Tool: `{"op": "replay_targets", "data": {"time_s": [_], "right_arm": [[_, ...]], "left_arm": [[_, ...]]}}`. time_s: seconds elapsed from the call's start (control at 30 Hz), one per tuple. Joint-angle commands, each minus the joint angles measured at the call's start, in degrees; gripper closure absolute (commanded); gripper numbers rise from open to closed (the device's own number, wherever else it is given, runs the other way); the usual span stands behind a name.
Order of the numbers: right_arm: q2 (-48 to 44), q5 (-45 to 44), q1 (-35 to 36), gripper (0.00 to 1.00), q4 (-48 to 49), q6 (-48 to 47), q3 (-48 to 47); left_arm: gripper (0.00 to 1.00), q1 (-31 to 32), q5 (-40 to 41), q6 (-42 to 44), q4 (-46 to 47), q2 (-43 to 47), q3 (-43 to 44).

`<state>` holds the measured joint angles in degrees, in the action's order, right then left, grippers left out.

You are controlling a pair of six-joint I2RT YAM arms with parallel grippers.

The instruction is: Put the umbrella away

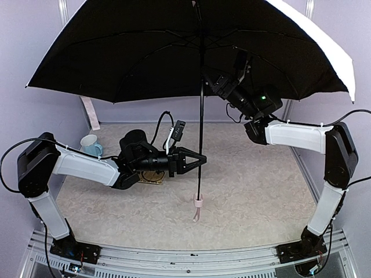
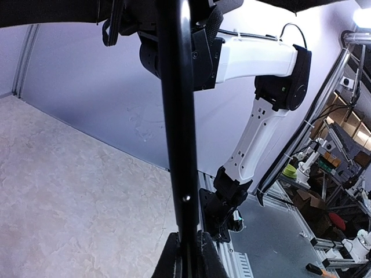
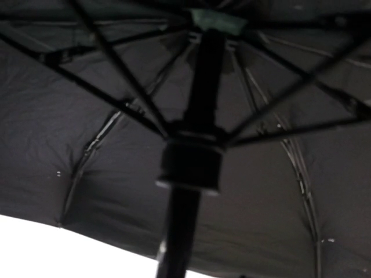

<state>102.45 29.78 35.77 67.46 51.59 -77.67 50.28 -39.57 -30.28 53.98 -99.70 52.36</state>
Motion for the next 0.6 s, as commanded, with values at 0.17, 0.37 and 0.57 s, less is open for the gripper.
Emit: {"op": "replay_targets", "data": {"time_s": [0.17,0.37,0.57], "right_arm": [[0.1,-2.0,0.7,0.62,-1.0,0.7,0.0],[-0.3,-3.9,0.7,0.87,-1.6,1.6,1.0],[-1.6,-7.4,0.7,1.00,-2.8,4.0,3.8]], "left_arm": [[1.00,0.7,-0.2,3.8,2.8,1.1,0.0],[1.00,0.9,-0.2,4.6,1.2,1.3,-0.5],[0.98,1.0,-0.1,5.9,0.1,1.7,-1.2]]}}
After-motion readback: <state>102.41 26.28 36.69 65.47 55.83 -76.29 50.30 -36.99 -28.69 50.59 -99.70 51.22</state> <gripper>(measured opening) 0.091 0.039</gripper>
